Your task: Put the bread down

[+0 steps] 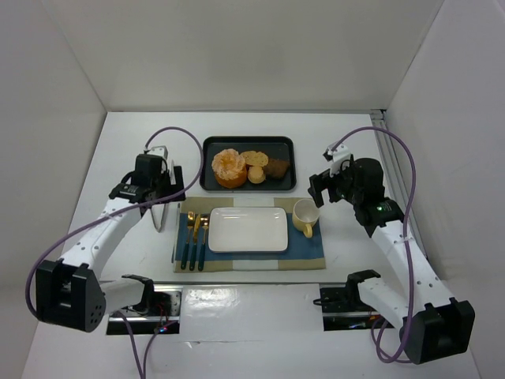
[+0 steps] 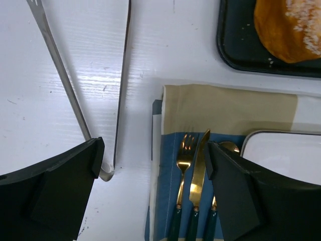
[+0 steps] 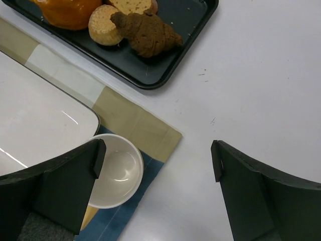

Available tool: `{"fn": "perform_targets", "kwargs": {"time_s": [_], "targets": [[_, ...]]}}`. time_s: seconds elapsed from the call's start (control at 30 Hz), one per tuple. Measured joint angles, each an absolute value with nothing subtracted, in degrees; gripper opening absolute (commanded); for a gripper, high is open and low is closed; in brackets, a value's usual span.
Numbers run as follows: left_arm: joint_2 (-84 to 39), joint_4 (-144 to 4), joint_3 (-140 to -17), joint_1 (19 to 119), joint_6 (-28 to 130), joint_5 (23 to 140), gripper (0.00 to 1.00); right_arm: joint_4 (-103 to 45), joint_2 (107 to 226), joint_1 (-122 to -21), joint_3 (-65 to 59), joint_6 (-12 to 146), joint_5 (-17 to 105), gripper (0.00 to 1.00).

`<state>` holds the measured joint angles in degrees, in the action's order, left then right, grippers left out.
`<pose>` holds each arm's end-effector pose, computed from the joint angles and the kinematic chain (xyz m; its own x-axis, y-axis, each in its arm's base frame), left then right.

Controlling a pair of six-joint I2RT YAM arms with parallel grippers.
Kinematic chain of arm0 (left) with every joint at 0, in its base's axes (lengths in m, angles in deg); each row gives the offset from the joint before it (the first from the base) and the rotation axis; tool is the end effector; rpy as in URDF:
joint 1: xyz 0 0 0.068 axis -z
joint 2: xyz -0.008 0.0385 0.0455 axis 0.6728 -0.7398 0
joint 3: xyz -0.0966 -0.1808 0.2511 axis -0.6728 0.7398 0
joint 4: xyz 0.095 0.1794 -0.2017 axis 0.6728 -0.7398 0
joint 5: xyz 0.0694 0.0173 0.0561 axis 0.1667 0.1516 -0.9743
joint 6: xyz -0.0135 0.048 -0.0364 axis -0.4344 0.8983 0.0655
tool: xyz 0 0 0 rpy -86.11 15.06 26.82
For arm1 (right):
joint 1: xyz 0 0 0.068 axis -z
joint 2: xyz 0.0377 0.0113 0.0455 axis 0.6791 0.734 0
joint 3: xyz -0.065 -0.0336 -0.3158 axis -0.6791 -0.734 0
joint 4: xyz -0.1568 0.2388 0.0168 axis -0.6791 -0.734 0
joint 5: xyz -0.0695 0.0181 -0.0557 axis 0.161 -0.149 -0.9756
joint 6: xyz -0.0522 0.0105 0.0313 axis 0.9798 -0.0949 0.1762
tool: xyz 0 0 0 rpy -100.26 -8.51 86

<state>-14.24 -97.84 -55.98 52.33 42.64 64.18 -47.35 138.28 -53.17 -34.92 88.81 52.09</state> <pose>0.2563 -0.0380 0.2990 -0.6533 -0.2239 -0.7232 -0.1706 0.9742 -0.1475 0.2051 0.0503 0.3263 -0.3383 -0.3170 -0.8861 -0.5122 0.8519 -0.1092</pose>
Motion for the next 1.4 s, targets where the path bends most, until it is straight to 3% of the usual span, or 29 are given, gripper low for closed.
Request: {"fn": "perform_targets", "kwargs": {"time_s": [0.33, 1.07, 1.27, 1.4], "targets": [[-27.6, -97.5, -56.7, 46.1, 42.6, 61.6, 0.99, -47.5, 137.3, -53.2, -34.9, 89.3, 52.5, 1.0], [-40.6, -97.8, -61.3, 41.8, 44.2, 61.0, 0.99, -47.5, 136.9, -53.2, -34.9, 89.3, 53.6, 1.0], [-44.3, -98.1, -63.8, 41.4, 44.5, 62.5, 0.92, -47.5, 136.9, -53.2, -34.9, 89.3, 53.6, 1.0], [-45.0, -98.0, -64.5, 41.4, 44.5, 63.6, 0.82, -47.5, 136.9, -53.2, -34.9, 89.3, 53.6, 1.0]]}}
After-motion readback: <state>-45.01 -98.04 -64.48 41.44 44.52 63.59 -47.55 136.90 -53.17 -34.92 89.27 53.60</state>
